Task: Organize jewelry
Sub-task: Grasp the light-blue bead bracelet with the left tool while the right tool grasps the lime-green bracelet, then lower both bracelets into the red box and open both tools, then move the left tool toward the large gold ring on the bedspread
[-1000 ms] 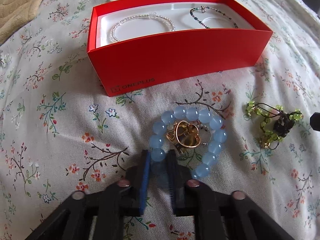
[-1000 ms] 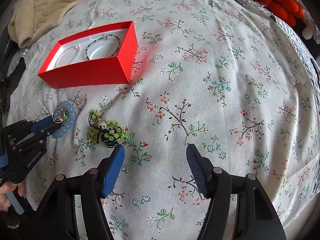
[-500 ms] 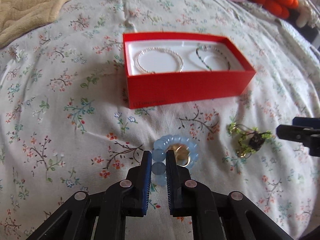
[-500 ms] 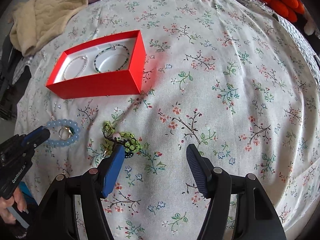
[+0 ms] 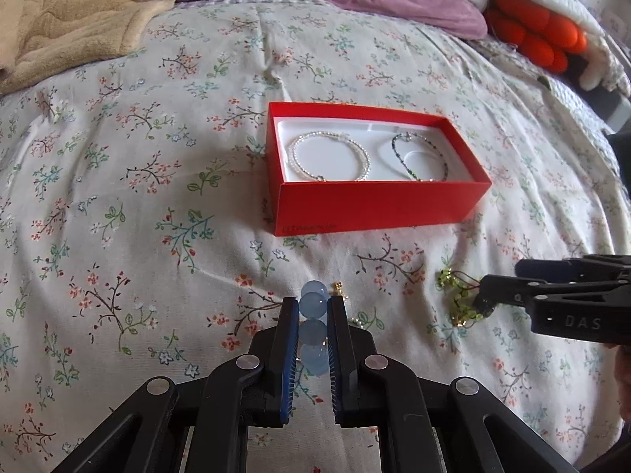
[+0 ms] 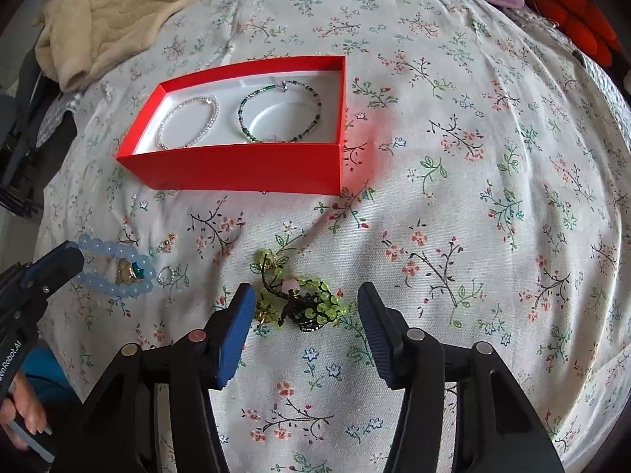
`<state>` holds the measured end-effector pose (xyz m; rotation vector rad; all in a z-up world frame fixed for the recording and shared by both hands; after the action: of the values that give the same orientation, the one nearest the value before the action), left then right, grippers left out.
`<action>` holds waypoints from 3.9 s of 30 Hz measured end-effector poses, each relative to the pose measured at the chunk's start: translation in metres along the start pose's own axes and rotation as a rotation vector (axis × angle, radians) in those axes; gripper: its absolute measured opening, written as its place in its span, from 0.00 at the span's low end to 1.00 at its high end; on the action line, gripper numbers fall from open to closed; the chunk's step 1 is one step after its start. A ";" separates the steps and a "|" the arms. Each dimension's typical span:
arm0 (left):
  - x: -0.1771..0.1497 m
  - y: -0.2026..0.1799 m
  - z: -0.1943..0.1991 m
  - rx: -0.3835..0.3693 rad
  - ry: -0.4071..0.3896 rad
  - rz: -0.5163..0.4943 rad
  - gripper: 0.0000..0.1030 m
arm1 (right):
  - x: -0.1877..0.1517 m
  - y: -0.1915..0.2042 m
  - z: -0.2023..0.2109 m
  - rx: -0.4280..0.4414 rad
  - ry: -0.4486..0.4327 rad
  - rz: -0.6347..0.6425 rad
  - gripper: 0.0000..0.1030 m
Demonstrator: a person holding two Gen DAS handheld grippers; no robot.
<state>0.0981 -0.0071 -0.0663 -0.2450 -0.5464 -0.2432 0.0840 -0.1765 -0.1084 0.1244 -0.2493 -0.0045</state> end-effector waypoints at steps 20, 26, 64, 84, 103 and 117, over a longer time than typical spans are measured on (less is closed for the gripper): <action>0.000 0.007 -0.002 0.006 0.008 0.016 0.09 | 0.011 0.016 -0.009 0.016 -0.002 0.050 0.11; 0.007 0.002 0.007 -0.003 -0.019 0.013 0.09 | 0.017 0.016 0.010 0.046 -0.040 0.034 0.11; 0.115 -0.039 -0.022 -0.177 -0.165 0.118 0.09 | 0.118 0.002 0.064 0.167 -0.269 -0.124 0.11; 0.103 0.000 -0.064 0.003 -0.099 0.054 0.09 | 0.139 0.004 0.010 0.159 -0.219 -0.137 0.12; 0.083 -0.016 -0.028 0.070 -0.105 -0.027 0.59 | 0.109 -0.007 0.047 0.141 -0.210 -0.093 0.47; 0.044 -0.012 -0.013 0.121 -0.034 -0.041 0.84 | 0.062 -0.016 0.055 0.046 -0.170 -0.044 0.64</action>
<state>0.1375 -0.0296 -0.0511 -0.1203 -0.5981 -0.2453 0.1308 -0.2000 -0.0422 0.1754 -0.4165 -0.0529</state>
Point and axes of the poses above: each gripper's, at about its wrist camera, not at the fingertips, and z roughly against the way its jaws point, y to its left, x to its top, the point moved 10 cm from there along -z, roughly the way its jaws point
